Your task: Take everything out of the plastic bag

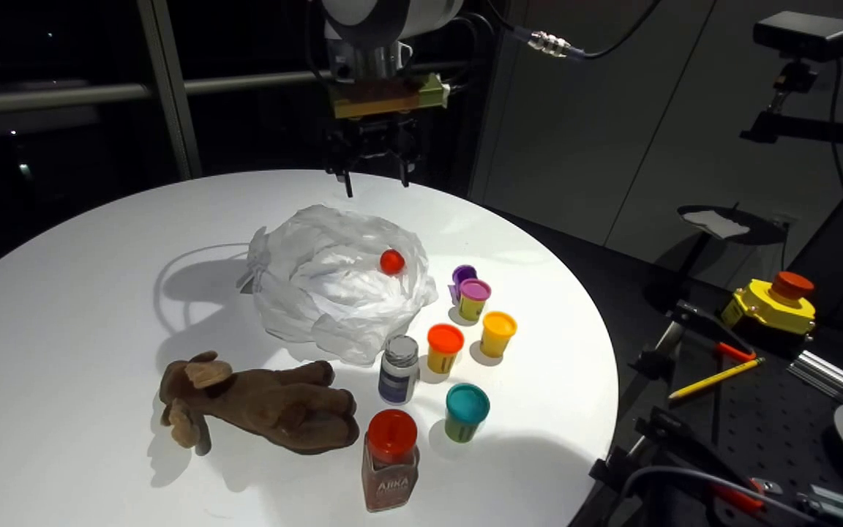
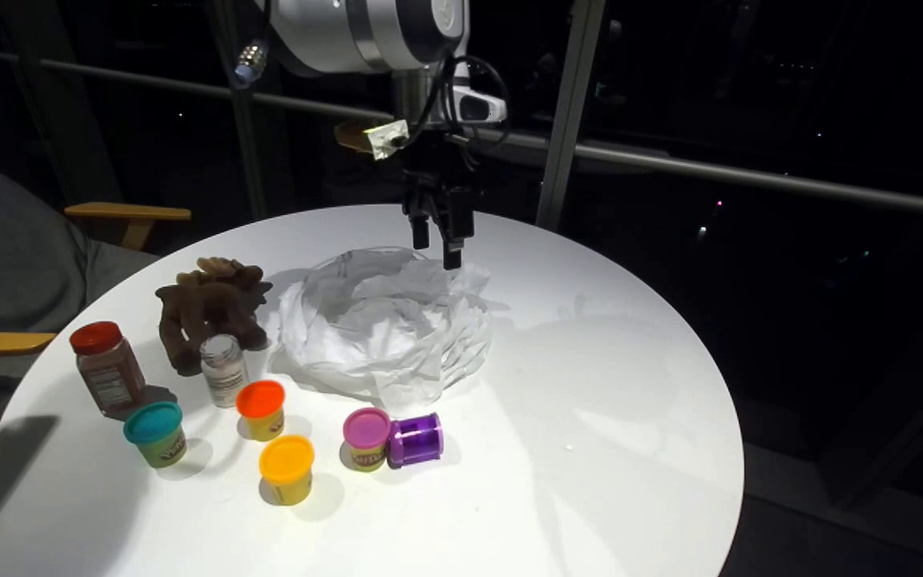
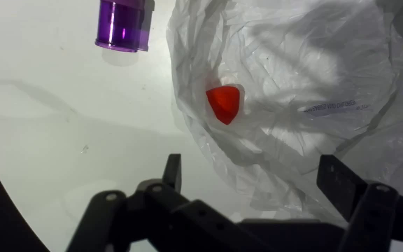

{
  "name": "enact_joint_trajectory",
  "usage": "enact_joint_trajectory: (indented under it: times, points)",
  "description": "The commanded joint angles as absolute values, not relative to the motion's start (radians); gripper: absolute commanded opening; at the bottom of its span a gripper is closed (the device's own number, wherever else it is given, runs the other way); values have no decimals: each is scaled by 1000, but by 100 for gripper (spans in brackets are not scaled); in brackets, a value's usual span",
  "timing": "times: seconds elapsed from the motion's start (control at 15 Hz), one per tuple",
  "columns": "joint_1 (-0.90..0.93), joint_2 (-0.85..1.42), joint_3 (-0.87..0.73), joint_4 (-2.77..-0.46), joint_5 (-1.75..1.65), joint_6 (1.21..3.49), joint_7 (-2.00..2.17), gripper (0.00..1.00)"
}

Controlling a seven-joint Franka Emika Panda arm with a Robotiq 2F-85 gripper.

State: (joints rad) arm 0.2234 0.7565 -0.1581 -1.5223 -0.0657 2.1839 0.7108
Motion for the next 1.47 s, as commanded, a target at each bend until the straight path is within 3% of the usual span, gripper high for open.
enact_joint_trajectory:
  times: [0.0,0.67,1.4]
  points:
    - [281,766,-170,-1565,-115,2281,866,100]
    - [278,885,-131,-1564,-47,2302,1141,100]
    - [294,913,-203,-1632,-22,2422,1564,100]
